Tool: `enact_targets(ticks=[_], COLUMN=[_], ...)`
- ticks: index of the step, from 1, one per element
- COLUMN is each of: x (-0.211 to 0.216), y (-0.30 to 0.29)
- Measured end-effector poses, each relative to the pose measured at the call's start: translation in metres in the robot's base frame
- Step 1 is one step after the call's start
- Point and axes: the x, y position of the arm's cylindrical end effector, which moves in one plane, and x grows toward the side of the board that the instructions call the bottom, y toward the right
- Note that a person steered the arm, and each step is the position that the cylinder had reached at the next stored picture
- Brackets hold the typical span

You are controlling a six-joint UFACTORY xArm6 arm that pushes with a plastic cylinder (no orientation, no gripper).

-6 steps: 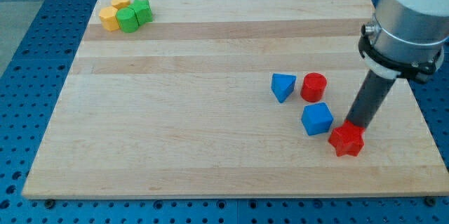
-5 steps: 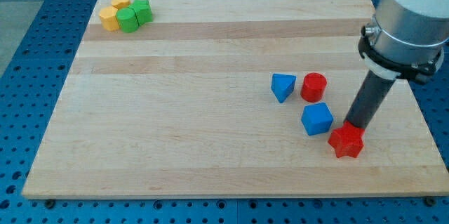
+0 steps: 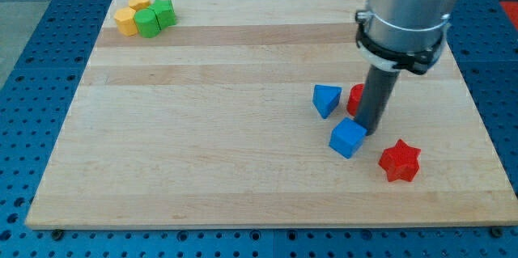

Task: Push the blue cube and red star to the bottom right

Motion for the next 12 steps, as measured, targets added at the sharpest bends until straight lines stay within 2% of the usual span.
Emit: enact_targets(ticks=[4, 7, 12], x=[0.004, 0.023, 0.042], y=[-0.088, -0.078, -0.015])
